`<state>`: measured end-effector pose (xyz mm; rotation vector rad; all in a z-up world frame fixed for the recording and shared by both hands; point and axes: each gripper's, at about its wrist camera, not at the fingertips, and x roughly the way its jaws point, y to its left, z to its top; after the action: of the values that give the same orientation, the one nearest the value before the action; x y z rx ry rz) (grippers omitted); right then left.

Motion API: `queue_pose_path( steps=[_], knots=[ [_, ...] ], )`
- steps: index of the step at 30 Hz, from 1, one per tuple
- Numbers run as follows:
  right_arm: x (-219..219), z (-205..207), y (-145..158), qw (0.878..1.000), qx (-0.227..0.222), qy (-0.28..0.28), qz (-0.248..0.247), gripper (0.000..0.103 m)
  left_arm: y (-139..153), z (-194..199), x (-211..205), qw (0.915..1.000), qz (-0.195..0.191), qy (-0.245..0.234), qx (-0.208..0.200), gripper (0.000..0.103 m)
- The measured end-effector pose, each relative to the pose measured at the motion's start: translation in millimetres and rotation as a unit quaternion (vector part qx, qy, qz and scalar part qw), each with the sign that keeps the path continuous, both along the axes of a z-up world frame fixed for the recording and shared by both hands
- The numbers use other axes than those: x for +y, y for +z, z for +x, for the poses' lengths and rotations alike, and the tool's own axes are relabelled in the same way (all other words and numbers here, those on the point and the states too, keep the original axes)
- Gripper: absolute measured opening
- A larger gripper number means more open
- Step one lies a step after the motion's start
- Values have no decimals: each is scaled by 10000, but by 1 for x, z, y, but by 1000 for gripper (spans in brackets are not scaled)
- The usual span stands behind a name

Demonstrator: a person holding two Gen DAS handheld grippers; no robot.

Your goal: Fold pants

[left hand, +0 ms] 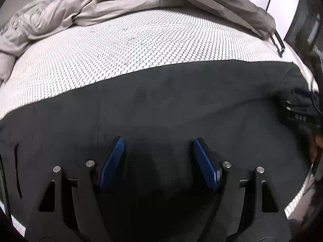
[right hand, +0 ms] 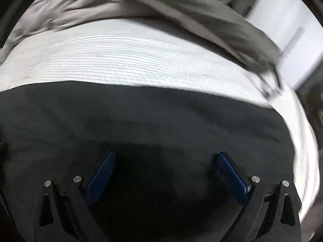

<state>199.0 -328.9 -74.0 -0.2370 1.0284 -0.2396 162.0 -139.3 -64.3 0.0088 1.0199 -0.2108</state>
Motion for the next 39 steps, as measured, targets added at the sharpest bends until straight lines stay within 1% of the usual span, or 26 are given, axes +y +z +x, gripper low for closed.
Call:
queue_pose_path(
  steps=[2, 3, 4, 6, 7, 8, 9, 10, 11, 13, 14, 15, 17, 18, 19, 20, 21, 22, 24, 26, 28, 31, 35, 37, 38, 39],
  knots=[
    [-7, -17, 8, 9997, -19, -86, 217, 100, 7, -16, 3, 9997, -237, 2, -3, 70],
    [-3, -29, 11, 9995, -11, 36, 326, 100, 10, -24, 2, 9994, -352, -52, -34, 70],
    [10, -46, 15, 9988, -20, 254, 408, 100, 15, -34, -2, 9989, -429, -157, -80, 70],
    [32, -75, 18, 9965, -59, 699, 458, 100, 20, -57, -16, 9980, -364, -453, -228, 70],
    [42, -91, 17, 9943, -58, 922, 532, 100, 20, -68, -25, 9974, -247, -606, -293, 70],
    [48, -99, 15, 9922, 9, 1107, 571, 100, 17, -79, -33, 9968, -107, -738, -302, 71],
    [54, -109, 11, 9915, 36, 1209, 480, 100, 13, -86, -39, 9963, -15, -818, -248, 71],
    [54, -112, 6, 9923, 14, 1203, 282, 100, 8, -94, -44, 9958, 69, -902, -145, 71],
    [52, -119, 4, 9928, -31, 1179, 205, 100, 4, -102, -47, 9953, 151, -948, -115, 71],
    [31, -129, 4, 9948, -133, 890, 479, 100, 5, -116, -49, 9942, 301, -992, -274, 71],
    [19, -133, 5, 9954, -158, 718, 616, 100, 7, -125, -46, 9940, 303, -1003, -326, 71],
    [7, -141, 6, 9956, -228, 561, 720, 100, 10, -133, -42, 9944, 235, -967, -352, 71],
    [-8, -159, 11, 9938, -376, 273, 1013, 100, 18, -150, -29, 9962, -58, -784, -384, 71],
    [-19, -165, 13, 9901, -416, 198, 1328, 100, 21, -156, -23, 9967, -227, -672, -403, 71],
    [-34, -162, 15, 9846, -448, 169, 1682, 100, 23, -162, -16, 9971, -391, -520, -386, 71],
    [-37, -169, 17, 9789, -489, 141, 1977, 100, 23, -167, -8, 9970, -589, -398, -298, 71],
    [-34, -178, 20, 9707, -533, 130, 2339, 100, 21, -171, -4, 9960, -801, -357, -170, 72],
    [-42, -175, 20, 9597, -533, 138, 2756, 100, 17, -174, 0, 9937, -1080, -300, 48, 72],
    [-37, -183, 19, 9415, -416, 173, 3341, 100, 12, -178, 6, 9894, -1423, -189, 220, 71],
    [-27, -186, 21, 9256, -334, 371, 3753, 100, 11, -175, 5, 9862, -1629, -188, 218, 72],
    [-16, -184, 21, 9071, -182, 458, 4180, 100, 9, -169, 5, 9847, -1734, -55, 162, 72],
    [-2, -172, 19, 8901, 86, 635, 4513, 100, 1, -158, 0, 9836, -1776, 156, 265, 72],
    [14, -177, 15, 8671, 284, 928, 4887, 100, -6, -149, -4, 9858, -1648, 317, 71, 72],
    [19, -182, 6, 8627, 256, 896, 4970, 100, -8, -146, -3, 9837, -1735, 462, 22, 72],
    [20, -184, 5, 8631, 194, 827, 4978, 100, -7, -144, -3, 9819, -1805, 566, 4, 72],
    [20, -186, 3, 8628, -2, 672, 5011, 100, -8, -143, -1, 9802, -1871, 648, -5, 72]
  ],
)
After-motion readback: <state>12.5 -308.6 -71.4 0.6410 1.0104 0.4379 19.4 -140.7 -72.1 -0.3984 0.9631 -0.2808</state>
